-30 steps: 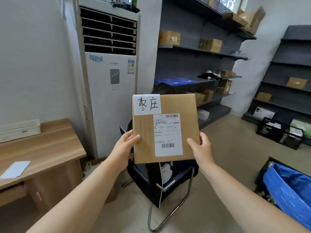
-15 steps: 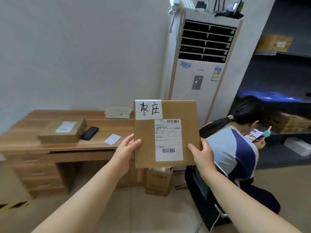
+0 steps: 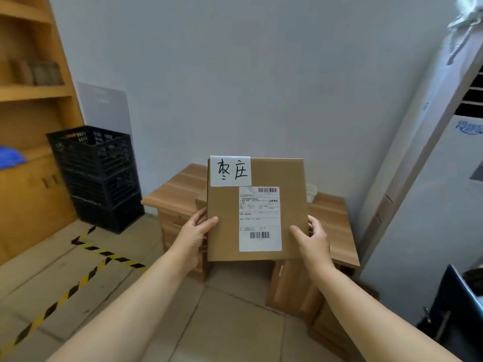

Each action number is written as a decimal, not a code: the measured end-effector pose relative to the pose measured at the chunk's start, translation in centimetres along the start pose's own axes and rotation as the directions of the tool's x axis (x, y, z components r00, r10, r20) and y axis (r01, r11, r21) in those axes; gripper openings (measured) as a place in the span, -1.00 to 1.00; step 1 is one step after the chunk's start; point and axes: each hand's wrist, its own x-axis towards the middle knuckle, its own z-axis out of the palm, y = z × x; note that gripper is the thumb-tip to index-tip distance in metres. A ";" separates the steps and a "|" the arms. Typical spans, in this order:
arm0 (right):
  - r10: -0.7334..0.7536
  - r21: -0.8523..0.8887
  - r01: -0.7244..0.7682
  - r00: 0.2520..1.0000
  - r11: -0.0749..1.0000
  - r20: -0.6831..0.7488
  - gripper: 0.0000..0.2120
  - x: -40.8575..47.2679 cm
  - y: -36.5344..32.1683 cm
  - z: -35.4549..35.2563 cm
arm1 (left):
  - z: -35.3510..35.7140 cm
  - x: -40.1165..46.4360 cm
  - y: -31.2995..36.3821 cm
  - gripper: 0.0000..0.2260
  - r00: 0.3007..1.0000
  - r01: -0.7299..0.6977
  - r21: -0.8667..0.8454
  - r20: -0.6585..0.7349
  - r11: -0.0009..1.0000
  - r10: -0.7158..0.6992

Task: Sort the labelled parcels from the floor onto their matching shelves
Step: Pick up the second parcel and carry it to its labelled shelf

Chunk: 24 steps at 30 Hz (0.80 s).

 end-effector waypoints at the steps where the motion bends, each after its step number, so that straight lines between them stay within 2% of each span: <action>1: -0.005 0.006 0.005 1.000 1.000 0.028 -0.65 0.2 -0.2 1.8 | -1.5 0.1 0.5 -0.53 1.000 -0.005 -0.006 -0.029 1.000 0.005; 10: -0.005 -0.003 0.006 0.958 1.000 0.286 -0.70 3.0 -1.2 16.4 | -12.6 1.4 3.6 -0.56 0.952 -0.076 -0.055 -0.301 0.996 0.056; 15: 0.003 0.000 -0.003 0.907 1.000 0.421 -0.66 5.0 -1.3 23.9 | -17.8 3.1 4.6 -0.53 0.896 -0.088 -0.065 -0.442 0.994 0.050; 24: -0.007 0.048 -0.028 0.790 0.998 0.613 -0.71 12.5 -2.6 36.5 | -23.6 10.1 8.8 -0.50 0.776 -0.160 -0.002 -0.618 0.987 0.124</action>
